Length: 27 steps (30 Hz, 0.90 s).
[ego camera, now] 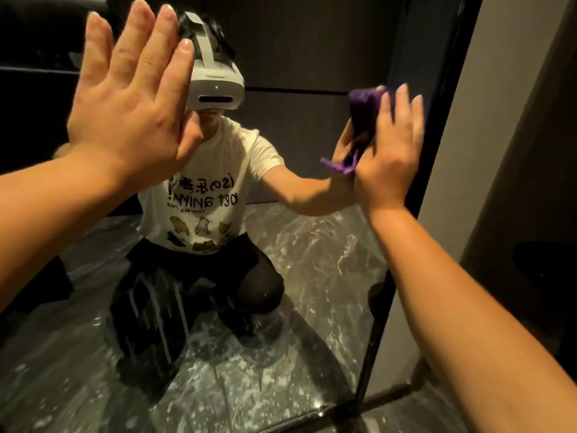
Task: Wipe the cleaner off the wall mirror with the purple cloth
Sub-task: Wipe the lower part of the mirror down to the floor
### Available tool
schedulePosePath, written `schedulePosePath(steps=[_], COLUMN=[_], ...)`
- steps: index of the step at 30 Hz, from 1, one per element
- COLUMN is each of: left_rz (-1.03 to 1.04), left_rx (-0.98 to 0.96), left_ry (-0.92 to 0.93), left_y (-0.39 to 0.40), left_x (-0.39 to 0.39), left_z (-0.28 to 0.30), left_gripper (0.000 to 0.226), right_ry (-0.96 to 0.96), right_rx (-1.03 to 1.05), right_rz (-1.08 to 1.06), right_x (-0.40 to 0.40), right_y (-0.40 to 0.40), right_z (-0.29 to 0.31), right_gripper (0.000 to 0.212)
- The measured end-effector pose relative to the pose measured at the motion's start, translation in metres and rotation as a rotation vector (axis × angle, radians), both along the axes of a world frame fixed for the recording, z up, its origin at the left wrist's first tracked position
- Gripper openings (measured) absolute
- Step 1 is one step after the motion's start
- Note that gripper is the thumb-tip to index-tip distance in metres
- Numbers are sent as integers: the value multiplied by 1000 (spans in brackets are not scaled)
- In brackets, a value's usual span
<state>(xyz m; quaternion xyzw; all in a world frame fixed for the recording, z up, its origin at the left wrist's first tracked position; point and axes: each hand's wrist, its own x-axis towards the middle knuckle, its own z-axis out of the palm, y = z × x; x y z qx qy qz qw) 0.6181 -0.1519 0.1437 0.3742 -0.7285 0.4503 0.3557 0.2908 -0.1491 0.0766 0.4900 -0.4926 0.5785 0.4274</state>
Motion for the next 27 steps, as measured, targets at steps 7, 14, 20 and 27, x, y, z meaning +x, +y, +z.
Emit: schedulePosePath(steps=[7, 14, 20, 27], left_rz=[-7, 1, 10, -39], left_rx=[-14, 15, 39, 98], left_ry=[9, 22, 11, -103], left_y=[3, 10, 13, 13], left_x=[0, 3, 4, 39], left_z=[-3, -4, -3, -51], left_gripper=[73, 70, 65, 74], right_ry=[178, -327, -730, 82], right_rx=[492, 363, 263, 492], right_rz=[185, 375, 154, 365], right_x=[98, 75, 51, 231], right_y=[48, 55, 33, 58], right_z=[-308, -226, -176, -273], right_gripper=[69, 50, 37, 48])
